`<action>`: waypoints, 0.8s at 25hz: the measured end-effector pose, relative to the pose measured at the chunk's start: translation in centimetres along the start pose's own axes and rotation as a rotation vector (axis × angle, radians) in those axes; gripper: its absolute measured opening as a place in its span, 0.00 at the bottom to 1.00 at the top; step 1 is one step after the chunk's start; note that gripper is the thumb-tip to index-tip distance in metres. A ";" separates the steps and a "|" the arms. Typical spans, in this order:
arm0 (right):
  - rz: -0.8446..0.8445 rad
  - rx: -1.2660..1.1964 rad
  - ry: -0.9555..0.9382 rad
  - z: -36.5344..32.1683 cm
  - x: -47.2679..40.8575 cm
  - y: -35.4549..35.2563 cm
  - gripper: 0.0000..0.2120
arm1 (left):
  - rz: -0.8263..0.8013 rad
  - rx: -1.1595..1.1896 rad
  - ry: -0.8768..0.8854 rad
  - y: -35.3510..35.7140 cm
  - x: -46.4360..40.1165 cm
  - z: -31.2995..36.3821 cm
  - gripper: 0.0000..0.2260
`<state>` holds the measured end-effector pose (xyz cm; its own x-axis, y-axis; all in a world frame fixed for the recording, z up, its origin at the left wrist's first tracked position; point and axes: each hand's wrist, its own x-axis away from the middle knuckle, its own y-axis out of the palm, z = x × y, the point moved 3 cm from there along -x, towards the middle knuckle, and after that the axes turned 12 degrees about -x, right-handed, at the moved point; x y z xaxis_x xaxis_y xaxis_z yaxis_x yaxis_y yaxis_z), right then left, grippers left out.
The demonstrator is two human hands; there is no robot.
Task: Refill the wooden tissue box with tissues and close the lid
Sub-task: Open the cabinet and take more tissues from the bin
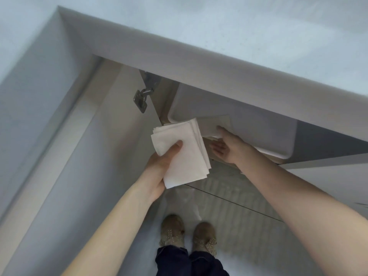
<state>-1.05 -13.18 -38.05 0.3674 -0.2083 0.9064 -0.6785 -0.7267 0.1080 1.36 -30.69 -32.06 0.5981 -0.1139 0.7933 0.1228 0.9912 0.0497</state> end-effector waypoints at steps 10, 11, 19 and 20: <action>0.065 -0.161 0.034 0.9 -3.1 0.3 0.08 | -0.016 -0.009 -0.008 -0.6 -0.3 -0.6 0.10; 0.058 -0.134 0.025 1.0 -2.6 0.0 0.08 | -0.023 -0.001 -0.001 -0.6 -0.3 -0.5 0.10; -0.060 0.090 -0.311 -0.3 4.5 -1.7 0.13 | -0.014 0.070 0.007 -0.2 1.3 -0.3 0.04; -0.089 0.079 -0.352 -0.6 6.0 -2.1 0.14 | 0.004 0.067 -0.005 -0.2 1.6 -0.5 0.04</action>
<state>2.21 -12.52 -32.56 0.6284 -0.3439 0.6977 -0.5876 -0.7976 0.1361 2.67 -31.14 -31.08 0.5945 -0.1095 0.7966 0.0669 0.9940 0.0867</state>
